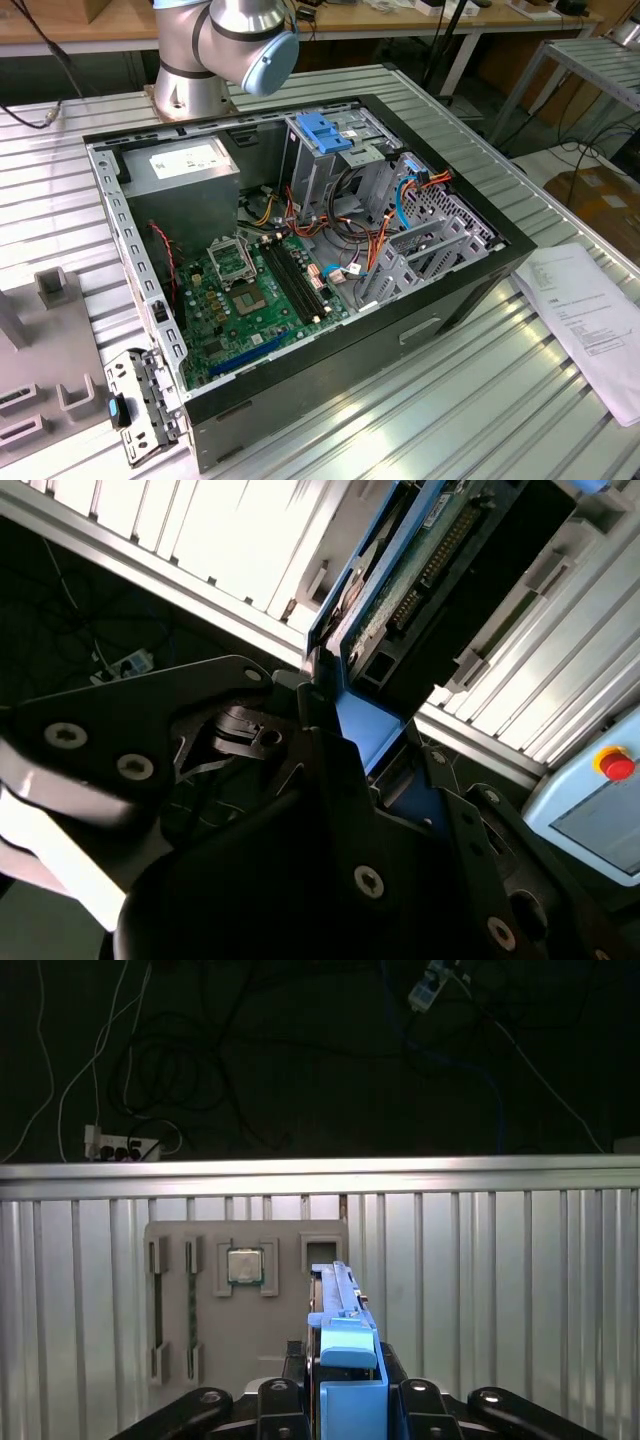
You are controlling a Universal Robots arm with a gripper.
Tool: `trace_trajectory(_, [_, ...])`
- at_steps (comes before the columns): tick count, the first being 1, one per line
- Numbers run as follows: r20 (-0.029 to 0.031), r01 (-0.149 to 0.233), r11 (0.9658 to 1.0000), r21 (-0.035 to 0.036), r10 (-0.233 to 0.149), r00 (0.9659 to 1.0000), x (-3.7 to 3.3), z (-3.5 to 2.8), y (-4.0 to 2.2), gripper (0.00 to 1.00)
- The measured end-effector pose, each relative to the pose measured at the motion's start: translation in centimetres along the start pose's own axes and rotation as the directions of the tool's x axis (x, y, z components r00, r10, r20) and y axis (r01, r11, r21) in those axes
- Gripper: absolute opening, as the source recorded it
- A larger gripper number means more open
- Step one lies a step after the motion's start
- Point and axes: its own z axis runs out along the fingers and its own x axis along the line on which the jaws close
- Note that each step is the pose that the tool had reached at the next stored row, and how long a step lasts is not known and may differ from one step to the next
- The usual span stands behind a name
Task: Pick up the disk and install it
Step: 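Pick up the disk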
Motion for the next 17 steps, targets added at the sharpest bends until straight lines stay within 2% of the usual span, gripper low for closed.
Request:
trace_trajectory(1, [0.0001, 0.000, 1.0000, 0.0000, 0.000, 1.0000, 0.00, -0.18, 0.00, 0.37])
trace_trajectory(5, [0.0000, 0.000, 1.0000, 0.0000, 0.000, 1.0000, -0.02, -1.69, -0.03, 0.37])
trace_trajectory(10, [0.0000, 0.000, 1.0000, 0.0001, 0.000, 1.0000, -0.03, -2.80, -0.05, 0.37])
trace_trajectory(13, [0.0000, 0.000, 1.0000, 0.0000, 0.000, 1.0000, -0.04, -3.85, -0.07, 0.37])
trace_trajectory(17, [-0.0001, 0.000, 1.0000, -0.0003, 0.000, 1.0000, -0.05, -4.91, -0.09, 0.37])
